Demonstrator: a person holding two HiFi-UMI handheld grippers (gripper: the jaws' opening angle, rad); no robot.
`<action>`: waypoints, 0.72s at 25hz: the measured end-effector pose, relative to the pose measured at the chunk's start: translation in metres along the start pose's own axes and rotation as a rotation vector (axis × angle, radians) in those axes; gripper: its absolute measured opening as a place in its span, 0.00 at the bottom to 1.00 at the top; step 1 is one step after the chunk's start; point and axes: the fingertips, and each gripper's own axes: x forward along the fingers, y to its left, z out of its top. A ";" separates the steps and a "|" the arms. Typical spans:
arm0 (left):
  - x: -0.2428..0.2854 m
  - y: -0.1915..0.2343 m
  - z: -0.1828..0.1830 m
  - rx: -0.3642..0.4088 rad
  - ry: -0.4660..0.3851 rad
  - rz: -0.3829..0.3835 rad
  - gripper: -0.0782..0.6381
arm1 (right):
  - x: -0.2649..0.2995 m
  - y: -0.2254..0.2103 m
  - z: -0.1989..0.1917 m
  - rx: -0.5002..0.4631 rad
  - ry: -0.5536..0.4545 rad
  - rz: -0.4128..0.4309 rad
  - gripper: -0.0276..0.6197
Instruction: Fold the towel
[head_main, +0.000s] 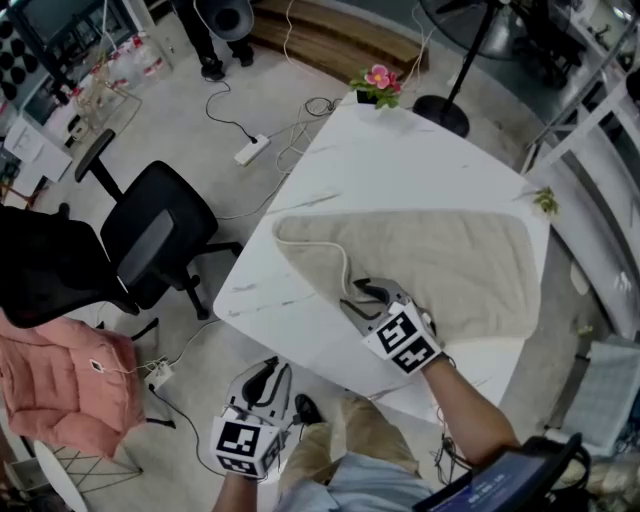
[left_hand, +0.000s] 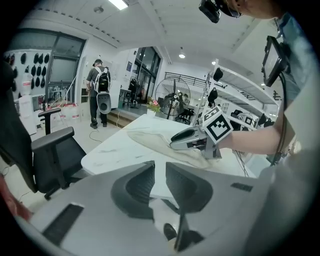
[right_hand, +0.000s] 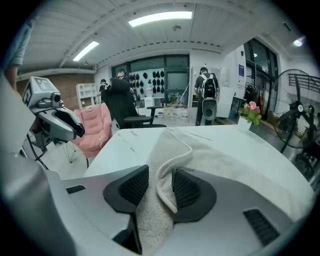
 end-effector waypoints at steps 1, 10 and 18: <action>-0.003 0.002 -0.004 -0.003 -0.003 0.003 0.21 | 0.002 -0.002 -0.003 0.004 0.015 -0.008 0.28; -0.034 0.019 -0.010 -0.019 -0.031 0.043 0.21 | -0.014 0.006 0.021 -0.041 -0.005 -0.081 0.10; -0.088 0.034 -0.022 -0.021 -0.068 0.057 0.20 | -0.020 0.141 0.055 -0.265 -0.010 0.051 0.10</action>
